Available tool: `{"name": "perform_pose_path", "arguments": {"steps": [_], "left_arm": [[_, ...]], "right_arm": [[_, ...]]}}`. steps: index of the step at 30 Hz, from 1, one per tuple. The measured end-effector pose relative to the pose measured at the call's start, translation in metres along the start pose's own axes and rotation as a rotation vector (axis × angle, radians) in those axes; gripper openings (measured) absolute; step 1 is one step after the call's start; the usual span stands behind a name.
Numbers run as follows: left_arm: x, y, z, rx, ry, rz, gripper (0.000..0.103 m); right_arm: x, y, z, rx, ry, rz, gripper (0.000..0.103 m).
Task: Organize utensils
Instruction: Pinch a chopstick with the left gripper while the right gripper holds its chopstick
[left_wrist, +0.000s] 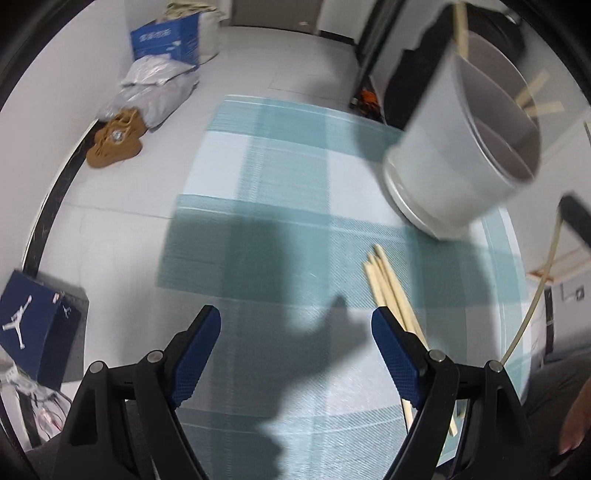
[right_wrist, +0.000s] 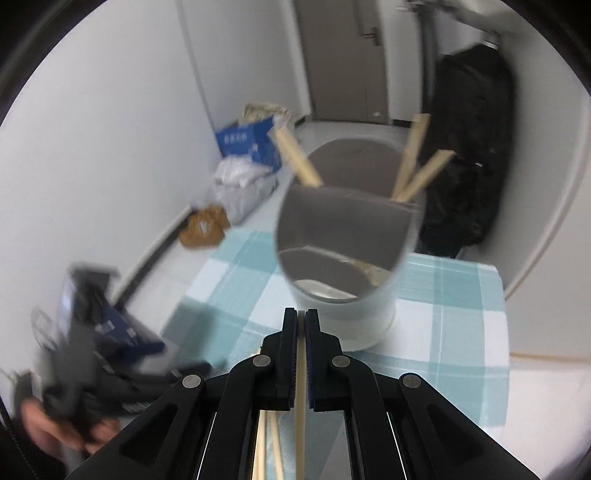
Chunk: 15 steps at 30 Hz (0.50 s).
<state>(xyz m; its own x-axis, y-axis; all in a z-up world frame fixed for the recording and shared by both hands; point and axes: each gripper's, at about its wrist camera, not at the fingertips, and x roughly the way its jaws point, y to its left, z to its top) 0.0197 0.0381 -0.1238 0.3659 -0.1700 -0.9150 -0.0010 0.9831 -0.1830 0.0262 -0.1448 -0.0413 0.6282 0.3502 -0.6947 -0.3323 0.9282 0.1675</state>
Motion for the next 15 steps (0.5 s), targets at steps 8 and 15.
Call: {"name": "perform_pose_path", "arguments": {"steps": [8, 15], "left_arm": [[0.009, -0.027, -0.016, 0.103, 0.053, 0.02, 0.081], [0.016, -0.04, -0.014, 0.142, 0.044, 0.12, 0.081]], "right_arm": [[-0.027, -0.047, -0.023, 0.175, -0.079, 0.018, 0.003], [-0.05, -0.068, -0.024, 0.243, -0.13, 0.033, 0.003]]}}
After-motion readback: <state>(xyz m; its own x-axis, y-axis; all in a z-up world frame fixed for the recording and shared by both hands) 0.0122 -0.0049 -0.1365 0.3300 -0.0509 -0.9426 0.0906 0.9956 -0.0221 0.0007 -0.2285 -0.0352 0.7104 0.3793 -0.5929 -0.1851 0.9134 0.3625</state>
